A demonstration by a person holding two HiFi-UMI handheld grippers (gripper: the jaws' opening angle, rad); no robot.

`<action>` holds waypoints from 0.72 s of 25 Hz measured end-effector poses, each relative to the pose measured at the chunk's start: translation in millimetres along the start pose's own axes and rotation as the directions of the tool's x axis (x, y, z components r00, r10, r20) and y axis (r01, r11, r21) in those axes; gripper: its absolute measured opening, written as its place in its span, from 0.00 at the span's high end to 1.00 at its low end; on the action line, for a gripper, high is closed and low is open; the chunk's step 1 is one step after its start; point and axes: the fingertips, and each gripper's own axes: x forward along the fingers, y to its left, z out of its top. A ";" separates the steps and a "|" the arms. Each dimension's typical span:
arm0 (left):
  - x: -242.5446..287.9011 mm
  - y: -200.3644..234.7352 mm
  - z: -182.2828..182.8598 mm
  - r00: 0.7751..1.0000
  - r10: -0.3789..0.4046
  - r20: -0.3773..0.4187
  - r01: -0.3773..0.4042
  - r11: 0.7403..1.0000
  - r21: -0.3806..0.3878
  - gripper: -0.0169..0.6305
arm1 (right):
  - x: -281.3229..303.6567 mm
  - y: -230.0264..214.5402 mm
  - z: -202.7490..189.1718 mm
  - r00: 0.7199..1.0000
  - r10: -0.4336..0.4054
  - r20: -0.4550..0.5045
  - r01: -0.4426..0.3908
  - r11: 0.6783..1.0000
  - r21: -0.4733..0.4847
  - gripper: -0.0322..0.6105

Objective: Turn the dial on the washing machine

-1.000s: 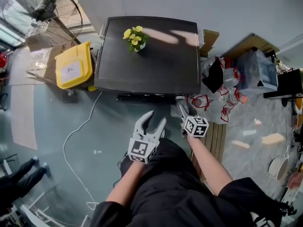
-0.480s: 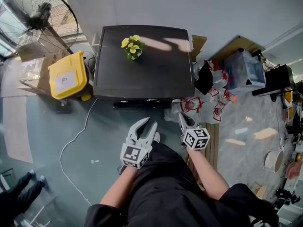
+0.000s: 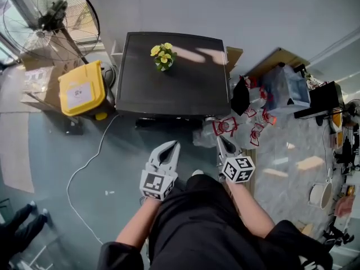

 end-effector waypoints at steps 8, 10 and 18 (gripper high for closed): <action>4.0 -33.1 15.0 0.990 0.126 0.066 -0.132 0.987 0.094 0.97 | -36.3 -36.5 35.9 0.998 0.009 0.067 -0.003 0.995 -0.098 0.94; 14.1 -50.1 22.3 0.984 0.149 0.097 -0.162 0.976 0.147 0.97 | -48.2 -53.4 49.2 0.994 0.035 0.102 -0.021 0.990 -0.139 0.94; 38.0 -132.3 38.8 0.942 0.257 0.214 -0.291 0.945 0.146 0.97 | -103.7 -122.0 79.4 0.974 0.122 0.191 -0.078 0.971 -0.224 0.95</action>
